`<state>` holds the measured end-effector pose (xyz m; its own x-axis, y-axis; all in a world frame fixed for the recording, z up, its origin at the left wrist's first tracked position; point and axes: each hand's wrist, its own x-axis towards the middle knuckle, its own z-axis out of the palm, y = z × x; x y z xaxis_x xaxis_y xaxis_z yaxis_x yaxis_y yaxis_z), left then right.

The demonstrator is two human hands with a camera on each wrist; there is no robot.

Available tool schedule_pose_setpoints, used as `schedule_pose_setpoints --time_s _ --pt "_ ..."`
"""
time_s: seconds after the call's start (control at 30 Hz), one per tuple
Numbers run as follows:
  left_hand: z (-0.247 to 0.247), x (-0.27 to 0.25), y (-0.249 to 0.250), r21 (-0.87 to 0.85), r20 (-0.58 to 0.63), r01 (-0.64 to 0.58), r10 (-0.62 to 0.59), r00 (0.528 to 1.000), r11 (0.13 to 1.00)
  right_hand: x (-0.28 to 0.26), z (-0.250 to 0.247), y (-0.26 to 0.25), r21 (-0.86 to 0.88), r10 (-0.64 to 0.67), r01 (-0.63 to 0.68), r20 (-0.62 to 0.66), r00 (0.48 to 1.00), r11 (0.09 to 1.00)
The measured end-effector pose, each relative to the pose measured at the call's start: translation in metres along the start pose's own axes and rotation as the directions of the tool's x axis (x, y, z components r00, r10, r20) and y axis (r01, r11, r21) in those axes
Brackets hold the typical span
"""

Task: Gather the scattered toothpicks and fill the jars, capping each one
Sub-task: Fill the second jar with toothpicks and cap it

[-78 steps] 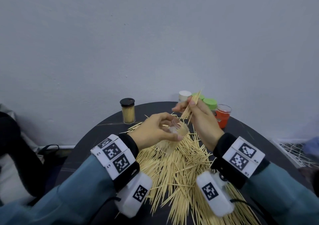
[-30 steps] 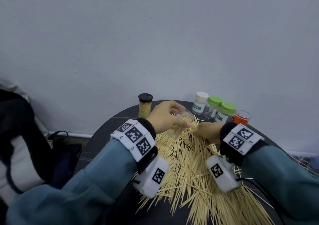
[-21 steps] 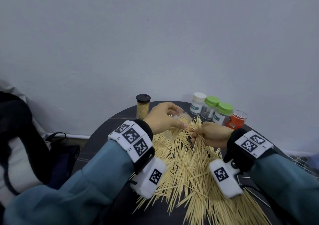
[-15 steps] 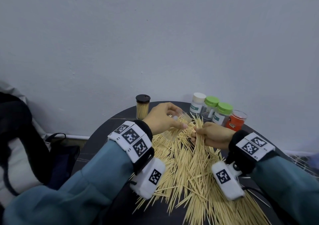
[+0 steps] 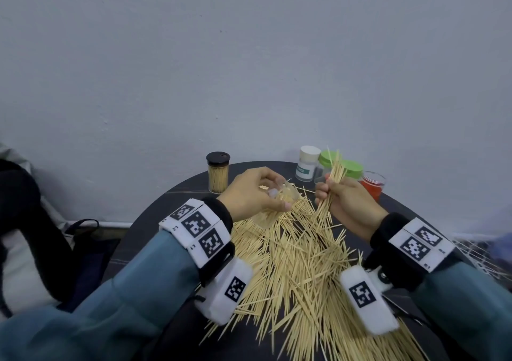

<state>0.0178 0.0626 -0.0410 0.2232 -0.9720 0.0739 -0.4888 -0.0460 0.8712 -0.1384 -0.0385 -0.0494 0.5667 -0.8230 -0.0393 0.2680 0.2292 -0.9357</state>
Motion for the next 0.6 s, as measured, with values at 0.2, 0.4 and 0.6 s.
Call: schedule_pose_setpoints --time_s 0.2,0.4,0.6 --pt "0.007 -0.001 -0.001 0.043 0.041 -0.032 0.030 0.999 0.999 -0.005 -0.003 -0.011 0.076 -0.124 0.125 -0.017 0.992 0.989" --pt "0.013 -0.004 0.000 0.064 0.076 -0.064 0.059 0.995 0.996 -0.007 0.011 -0.033 0.196 -0.224 0.227 -0.036 0.974 0.954" --pt "0.017 -0.007 0.003 -0.050 0.092 -0.087 0.092 0.992 0.995 -0.014 0.024 -0.030 0.221 -0.265 0.257 0.006 0.964 0.941"
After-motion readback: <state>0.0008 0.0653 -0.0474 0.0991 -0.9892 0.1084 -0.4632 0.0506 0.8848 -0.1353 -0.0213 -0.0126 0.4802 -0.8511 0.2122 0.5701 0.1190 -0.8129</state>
